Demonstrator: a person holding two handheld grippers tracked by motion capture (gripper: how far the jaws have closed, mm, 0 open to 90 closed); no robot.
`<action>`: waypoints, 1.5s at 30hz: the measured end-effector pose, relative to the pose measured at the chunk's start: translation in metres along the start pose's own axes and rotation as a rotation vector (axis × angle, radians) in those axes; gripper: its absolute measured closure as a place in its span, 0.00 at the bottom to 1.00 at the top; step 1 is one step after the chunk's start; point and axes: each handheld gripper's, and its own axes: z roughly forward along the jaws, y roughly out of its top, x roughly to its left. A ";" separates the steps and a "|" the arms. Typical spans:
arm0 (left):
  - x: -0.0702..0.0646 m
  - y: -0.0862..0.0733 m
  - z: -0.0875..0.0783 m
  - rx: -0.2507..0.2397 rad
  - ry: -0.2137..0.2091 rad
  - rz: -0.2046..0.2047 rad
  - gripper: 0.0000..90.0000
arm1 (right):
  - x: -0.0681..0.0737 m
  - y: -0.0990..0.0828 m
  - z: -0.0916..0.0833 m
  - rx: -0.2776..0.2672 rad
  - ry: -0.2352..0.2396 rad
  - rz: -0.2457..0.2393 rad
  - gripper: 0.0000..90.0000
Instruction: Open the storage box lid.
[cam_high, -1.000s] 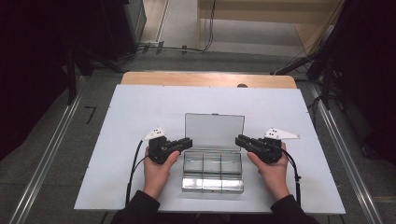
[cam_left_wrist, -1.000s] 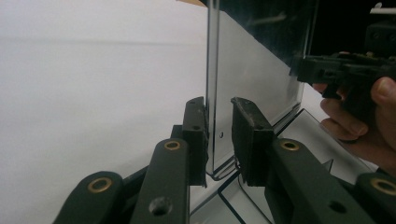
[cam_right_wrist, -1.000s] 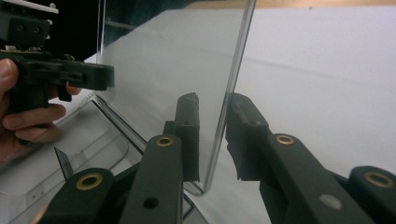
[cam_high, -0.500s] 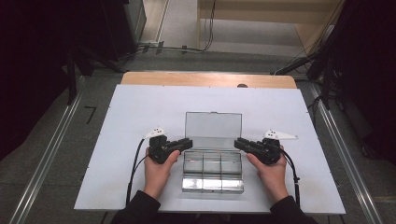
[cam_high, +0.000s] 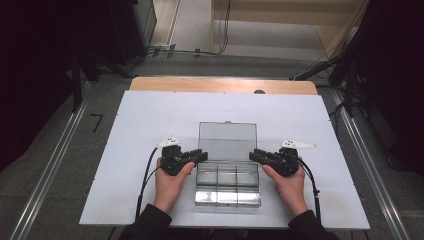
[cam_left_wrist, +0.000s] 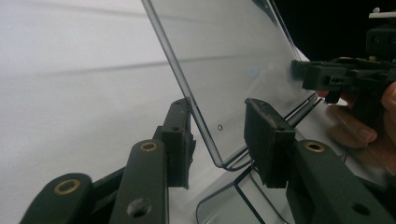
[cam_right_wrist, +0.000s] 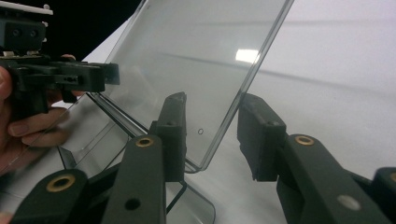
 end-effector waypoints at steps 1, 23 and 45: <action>0.000 0.000 0.000 0.001 -0.001 -0.002 0.68 | -0.001 0.000 0.000 0.003 -0.001 -0.001 0.67; -0.001 0.001 -0.002 0.005 0.044 0.007 0.50 | -0.003 0.001 0.002 0.046 0.005 0.039 0.47; -0.011 0.011 -0.024 0.017 0.042 0.142 0.15 | 0.012 0.007 -0.049 -0.023 -0.048 -0.184 0.08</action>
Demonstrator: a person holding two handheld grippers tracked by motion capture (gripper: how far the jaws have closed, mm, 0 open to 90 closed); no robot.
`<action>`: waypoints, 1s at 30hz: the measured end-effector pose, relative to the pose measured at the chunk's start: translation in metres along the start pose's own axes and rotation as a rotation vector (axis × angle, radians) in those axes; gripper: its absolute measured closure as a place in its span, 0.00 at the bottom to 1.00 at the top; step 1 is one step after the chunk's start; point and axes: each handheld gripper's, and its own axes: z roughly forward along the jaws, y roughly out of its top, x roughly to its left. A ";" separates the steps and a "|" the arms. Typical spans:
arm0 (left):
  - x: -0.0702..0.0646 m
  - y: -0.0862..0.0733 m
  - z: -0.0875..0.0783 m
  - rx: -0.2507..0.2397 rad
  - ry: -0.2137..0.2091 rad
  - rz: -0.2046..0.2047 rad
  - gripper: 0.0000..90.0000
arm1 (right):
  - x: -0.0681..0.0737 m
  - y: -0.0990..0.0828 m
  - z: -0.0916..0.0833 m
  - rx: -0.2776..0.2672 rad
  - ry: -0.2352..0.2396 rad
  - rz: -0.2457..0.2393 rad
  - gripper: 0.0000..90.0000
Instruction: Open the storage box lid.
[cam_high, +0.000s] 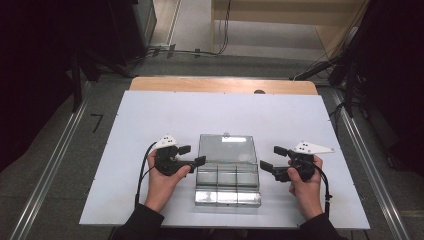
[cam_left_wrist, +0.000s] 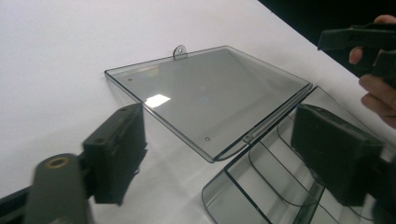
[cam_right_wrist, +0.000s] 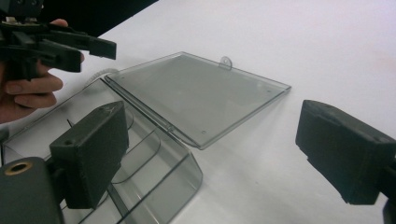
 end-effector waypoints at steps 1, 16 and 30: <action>0.000 0.000 -0.001 -0.004 -0.001 0.001 0.15 | -0.001 0.000 -0.003 -0.004 -0.002 -0.004 0.08; 0.007 0.004 -0.020 0.004 -0.025 0.019 0.02 | -0.015 -0.010 -0.045 -0.044 -0.050 -0.048 0.00; 0.012 0.004 -0.028 0.039 -0.027 0.030 0.01 | -0.025 -0.027 -0.073 -0.061 -0.069 -0.039 0.00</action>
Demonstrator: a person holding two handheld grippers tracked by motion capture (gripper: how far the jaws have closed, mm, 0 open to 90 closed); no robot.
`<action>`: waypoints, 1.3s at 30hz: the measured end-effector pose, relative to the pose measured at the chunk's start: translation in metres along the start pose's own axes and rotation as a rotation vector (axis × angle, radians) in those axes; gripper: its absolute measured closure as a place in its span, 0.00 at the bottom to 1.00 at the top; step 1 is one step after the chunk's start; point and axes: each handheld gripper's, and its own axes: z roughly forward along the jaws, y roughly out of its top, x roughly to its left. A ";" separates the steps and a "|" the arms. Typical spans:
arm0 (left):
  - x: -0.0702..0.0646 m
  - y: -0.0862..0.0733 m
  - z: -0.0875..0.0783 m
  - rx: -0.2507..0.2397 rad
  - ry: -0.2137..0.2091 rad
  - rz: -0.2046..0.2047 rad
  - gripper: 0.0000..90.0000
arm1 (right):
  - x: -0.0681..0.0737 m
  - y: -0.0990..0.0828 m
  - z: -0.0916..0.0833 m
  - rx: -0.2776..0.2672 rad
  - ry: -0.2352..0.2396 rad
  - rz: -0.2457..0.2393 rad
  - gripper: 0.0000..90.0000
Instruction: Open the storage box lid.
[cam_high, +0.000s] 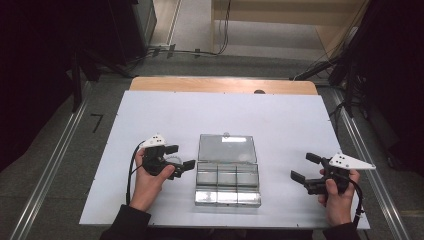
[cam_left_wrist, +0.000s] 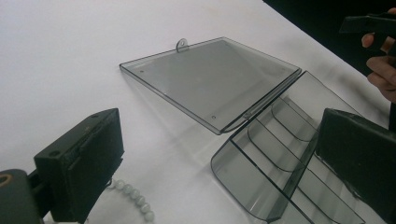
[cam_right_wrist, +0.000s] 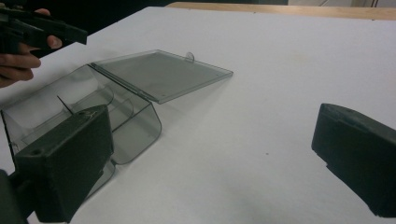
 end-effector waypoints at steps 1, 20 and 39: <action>0.000 0.000 0.000 0.002 0.005 0.000 0.01 | -0.001 -0.001 -0.001 0.000 -0.001 0.000 0.00; 0.022 0.001 -0.018 0.006 0.080 -0.015 0.00 | -0.017 -0.017 -0.026 -0.007 -0.089 -0.014 0.00; 0.056 -0.008 -0.035 0.033 0.167 -0.095 0.26 | -0.037 -0.028 -0.026 -0.013 -0.125 0.000 0.00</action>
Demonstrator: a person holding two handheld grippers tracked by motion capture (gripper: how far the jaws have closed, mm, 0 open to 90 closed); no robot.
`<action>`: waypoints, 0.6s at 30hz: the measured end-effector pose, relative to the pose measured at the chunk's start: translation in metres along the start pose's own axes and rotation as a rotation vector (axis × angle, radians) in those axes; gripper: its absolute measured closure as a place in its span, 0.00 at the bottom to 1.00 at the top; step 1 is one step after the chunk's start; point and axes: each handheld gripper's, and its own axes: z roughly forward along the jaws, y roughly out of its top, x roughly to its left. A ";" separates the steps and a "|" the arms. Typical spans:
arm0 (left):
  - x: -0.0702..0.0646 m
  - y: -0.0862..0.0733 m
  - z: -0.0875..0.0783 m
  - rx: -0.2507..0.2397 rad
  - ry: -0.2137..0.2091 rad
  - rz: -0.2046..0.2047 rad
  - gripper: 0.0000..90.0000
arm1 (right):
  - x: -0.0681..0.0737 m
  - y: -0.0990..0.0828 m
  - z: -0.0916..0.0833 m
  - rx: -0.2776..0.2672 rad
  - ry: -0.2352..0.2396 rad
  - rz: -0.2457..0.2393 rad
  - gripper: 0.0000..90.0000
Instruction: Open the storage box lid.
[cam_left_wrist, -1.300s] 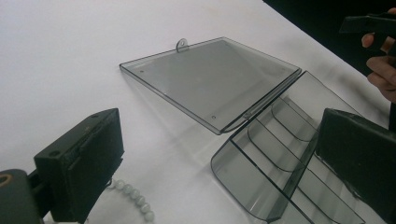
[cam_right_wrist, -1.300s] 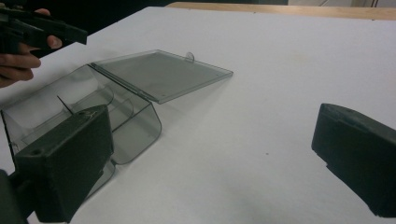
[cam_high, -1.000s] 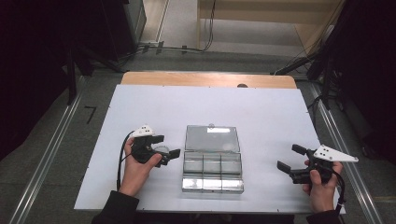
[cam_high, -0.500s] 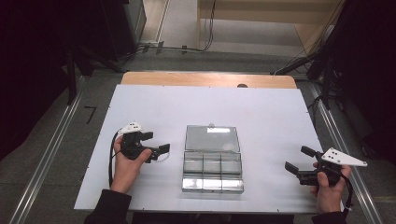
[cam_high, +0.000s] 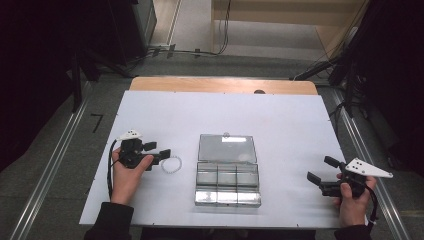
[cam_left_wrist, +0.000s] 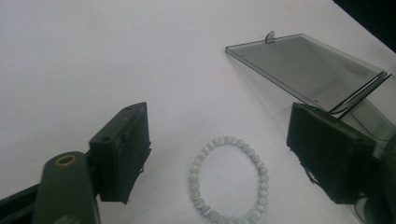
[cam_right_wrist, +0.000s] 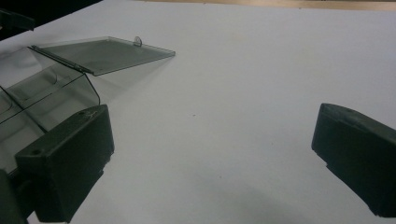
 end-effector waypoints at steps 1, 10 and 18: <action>0.000 0.000 0.001 0.004 -0.003 0.005 0.30 | 0.000 0.000 0.001 -0.003 0.000 0.003 0.00; 0.001 -0.003 0.005 0.054 0.004 0.028 0.59 | -0.003 -0.002 0.003 -0.007 0.007 0.016 0.00; 0.001 -0.007 0.010 0.103 0.026 0.054 0.81 | -0.003 -0.002 0.005 0.001 0.005 0.016 0.00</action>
